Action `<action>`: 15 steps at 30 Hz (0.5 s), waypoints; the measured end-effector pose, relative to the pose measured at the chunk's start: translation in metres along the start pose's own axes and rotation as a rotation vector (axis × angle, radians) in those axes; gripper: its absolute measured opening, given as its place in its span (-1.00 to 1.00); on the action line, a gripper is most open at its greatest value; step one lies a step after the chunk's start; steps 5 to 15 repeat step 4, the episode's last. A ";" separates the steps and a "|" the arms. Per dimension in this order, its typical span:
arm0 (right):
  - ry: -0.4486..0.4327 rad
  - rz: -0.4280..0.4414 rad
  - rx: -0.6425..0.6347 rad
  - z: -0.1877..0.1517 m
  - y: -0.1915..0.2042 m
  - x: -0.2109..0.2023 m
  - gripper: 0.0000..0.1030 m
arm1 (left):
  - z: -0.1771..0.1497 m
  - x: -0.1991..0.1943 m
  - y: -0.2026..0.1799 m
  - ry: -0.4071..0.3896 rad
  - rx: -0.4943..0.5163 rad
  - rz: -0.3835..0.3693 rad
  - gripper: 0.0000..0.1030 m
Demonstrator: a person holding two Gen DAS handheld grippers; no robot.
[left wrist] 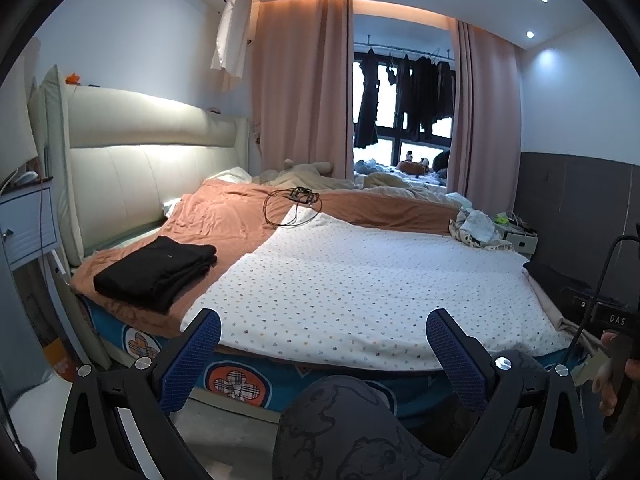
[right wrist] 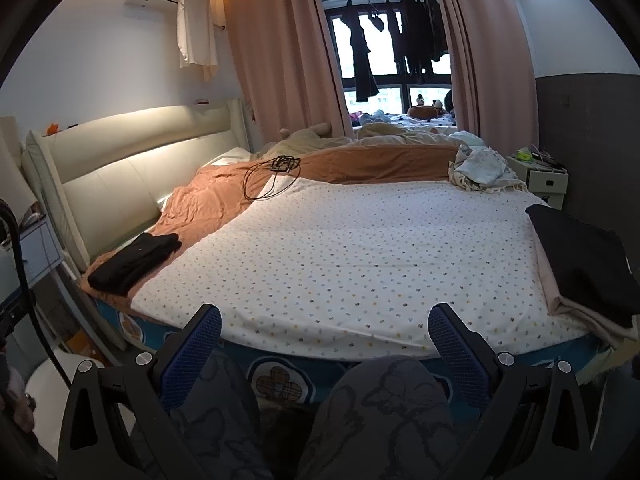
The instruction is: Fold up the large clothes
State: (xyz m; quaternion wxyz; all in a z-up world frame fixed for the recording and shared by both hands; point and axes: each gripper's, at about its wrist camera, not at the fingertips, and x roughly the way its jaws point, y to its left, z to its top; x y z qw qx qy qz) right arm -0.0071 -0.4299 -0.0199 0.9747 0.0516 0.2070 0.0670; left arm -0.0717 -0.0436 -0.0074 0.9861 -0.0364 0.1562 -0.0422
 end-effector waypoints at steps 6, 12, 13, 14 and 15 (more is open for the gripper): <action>-0.008 -0.001 -0.004 0.001 0.002 -0.006 1.00 | 0.001 -0.006 0.000 -0.011 0.006 0.002 0.99; -0.008 -0.001 -0.004 0.001 0.002 -0.006 1.00 | 0.001 -0.006 0.000 -0.011 0.006 0.002 0.99; -0.008 -0.001 -0.004 0.001 0.002 -0.006 1.00 | 0.001 -0.006 0.000 -0.011 0.006 0.002 0.99; -0.008 -0.001 -0.004 0.001 0.002 -0.006 1.00 | 0.001 -0.006 0.000 -0.011 0.006 0.002 0.99; -0.008 -0.001 -0.004 0.001 0.002 -0.006 1.00 | 0.001 -0.006 0.000 -0.011 0.006 0.002 0.99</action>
